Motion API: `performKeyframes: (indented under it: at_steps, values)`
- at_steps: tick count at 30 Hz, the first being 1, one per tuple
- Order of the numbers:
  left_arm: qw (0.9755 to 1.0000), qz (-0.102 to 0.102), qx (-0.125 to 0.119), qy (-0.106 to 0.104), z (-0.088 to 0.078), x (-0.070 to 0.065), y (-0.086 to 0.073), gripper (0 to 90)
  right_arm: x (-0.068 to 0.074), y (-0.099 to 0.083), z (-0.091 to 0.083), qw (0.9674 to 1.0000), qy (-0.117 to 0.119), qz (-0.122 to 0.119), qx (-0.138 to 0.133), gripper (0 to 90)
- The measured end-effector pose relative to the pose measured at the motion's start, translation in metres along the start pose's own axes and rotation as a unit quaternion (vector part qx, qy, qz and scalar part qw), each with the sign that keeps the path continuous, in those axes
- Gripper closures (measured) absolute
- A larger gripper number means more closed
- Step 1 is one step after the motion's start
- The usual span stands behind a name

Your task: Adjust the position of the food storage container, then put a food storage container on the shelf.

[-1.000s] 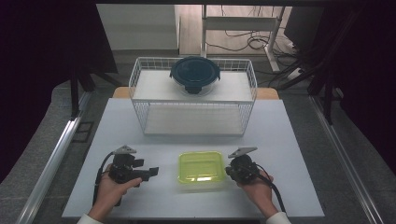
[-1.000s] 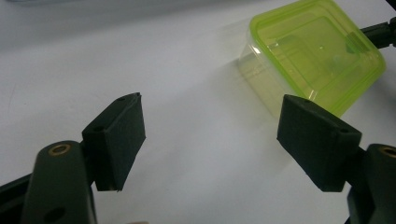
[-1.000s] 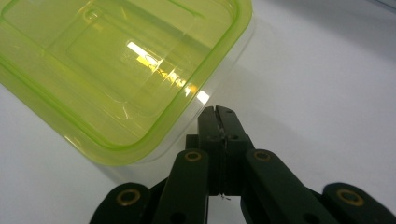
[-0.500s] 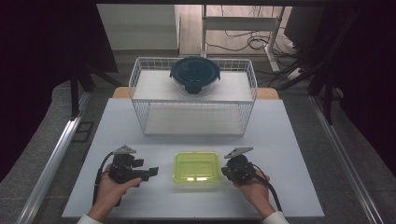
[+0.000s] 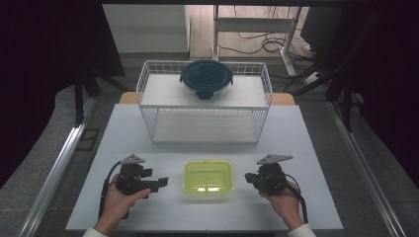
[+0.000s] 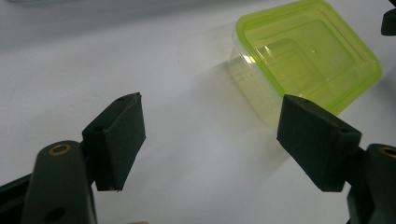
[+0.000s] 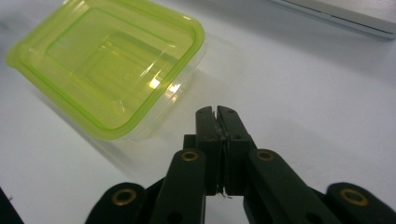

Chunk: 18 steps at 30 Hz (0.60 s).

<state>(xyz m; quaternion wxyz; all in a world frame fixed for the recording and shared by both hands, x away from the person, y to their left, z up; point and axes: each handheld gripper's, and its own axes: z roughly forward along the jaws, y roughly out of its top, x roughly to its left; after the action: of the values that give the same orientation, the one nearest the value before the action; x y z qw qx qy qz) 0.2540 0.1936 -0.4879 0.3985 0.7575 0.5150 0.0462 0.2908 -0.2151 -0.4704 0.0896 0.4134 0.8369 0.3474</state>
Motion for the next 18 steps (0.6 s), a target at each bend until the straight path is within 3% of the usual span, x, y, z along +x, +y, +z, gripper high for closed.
performKeyframes:
  at_steps: [3, 6, 9, 14, 18]
  values:
    - [1.0, 0.002, -0.002, 0.001, 0.0, 0.0, 0.0, 23.1, -0.004, -0.001, -0.004, 0.9998, 0.006, 0.014, -0.014, 75.8]
    - [1.0, 0.0, -0.004, 0.001, 0.0, 0.0, 0.0, 23.1, -0.009, 0.0, -0.007, 0.9989, 0.016, 0.031, -0.03, 50.1]
    - [1.0, -0.001, -0.003, -0.002, 0.001, 0.0, 0.0, 22.8, -0.011, 0.001, -0.008, 0.9974, 0.031, 0.049, -0.042, 36.3]
    - [0.9999, 0.002, -0.009, -0.008, 0.001, -0.005, 0.003, 22.0, -0.012, 0.001, -0.008, 0.9946, 0.061, 0.068, -0.049, 30.2]
    - [0.9999, 0.004, -0.011, -0.011, 0.0, -0.01, 0.005, 22.0, -0.011, 0.001, -0.008, 0.9937, 0.071, 0.072, -0.048, 31.2]
